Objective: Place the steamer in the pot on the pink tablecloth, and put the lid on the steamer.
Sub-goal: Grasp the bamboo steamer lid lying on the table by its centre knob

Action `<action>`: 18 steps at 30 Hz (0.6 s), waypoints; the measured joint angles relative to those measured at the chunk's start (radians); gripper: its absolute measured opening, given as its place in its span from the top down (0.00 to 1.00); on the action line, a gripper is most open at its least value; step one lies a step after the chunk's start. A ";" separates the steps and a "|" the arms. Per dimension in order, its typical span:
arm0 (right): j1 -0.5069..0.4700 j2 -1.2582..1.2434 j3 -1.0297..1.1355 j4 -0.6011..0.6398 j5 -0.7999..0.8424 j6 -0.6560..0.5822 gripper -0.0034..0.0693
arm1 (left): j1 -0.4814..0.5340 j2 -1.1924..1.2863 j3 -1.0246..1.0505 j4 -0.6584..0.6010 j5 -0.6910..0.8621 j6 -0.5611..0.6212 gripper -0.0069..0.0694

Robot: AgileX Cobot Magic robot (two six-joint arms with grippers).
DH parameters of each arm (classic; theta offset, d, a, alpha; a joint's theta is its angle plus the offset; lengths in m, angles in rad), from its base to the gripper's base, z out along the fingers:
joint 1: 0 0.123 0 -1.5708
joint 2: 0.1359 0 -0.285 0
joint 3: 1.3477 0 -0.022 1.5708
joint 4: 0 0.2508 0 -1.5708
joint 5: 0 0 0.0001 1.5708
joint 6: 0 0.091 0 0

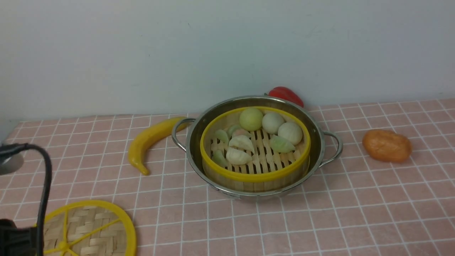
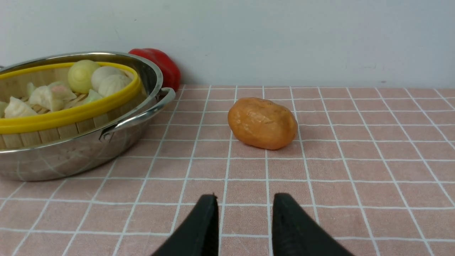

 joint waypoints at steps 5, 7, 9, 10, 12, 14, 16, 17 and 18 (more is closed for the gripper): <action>0.000 0.000 0.000 0.000 0.000 0.000 0.62 | 0.000 0.222 -0.089 0.065 0.031 -0.027 0.59; 0.000 0.000 0.000 0.000 0.000 0.000 0.62 | 0.000 0.321 -0.113 0.088 0.026 -0.027 0.59; 0.000 0.000 0.000 0.000 0.000 0.000 0.62 | 0.000 0.408 -0.130 0.103 0.023 -0.024 0.59; 0.000 0.000 0.000 0.000 0.000 0.000 0.62 | 0.000 0.416 -0.132 0.105 0.023 -0.023 0.59; 0.000 0.000 0.000 0.000 0.000 0.000 0.62 | 0.000 0.491 -0.141 0.117 0.023 -0.020 0.59; 0.000 0.000 0.000 0.000 0.000 0.000 0.62 | 0.000 0.584 -0.152 0.128 0.023 -0.018 0.59; 0.000 0.000 0.000 0.000 0.000 0.000 0.62 | 0.000 0.646 -0.158 0.129 0.020 -0.017 0.59; 0.000 0.000 0.000 0.000 0.000 0.000 0.62 | 0.000 0.676 -0.163 0.129 0.016 -0.017 0.59; 0.000 0.000 0.000 0.000 0.000 0.000 0.62 | 0.000 0.713 -0.166 0.130 -0.001 -0.017 0.59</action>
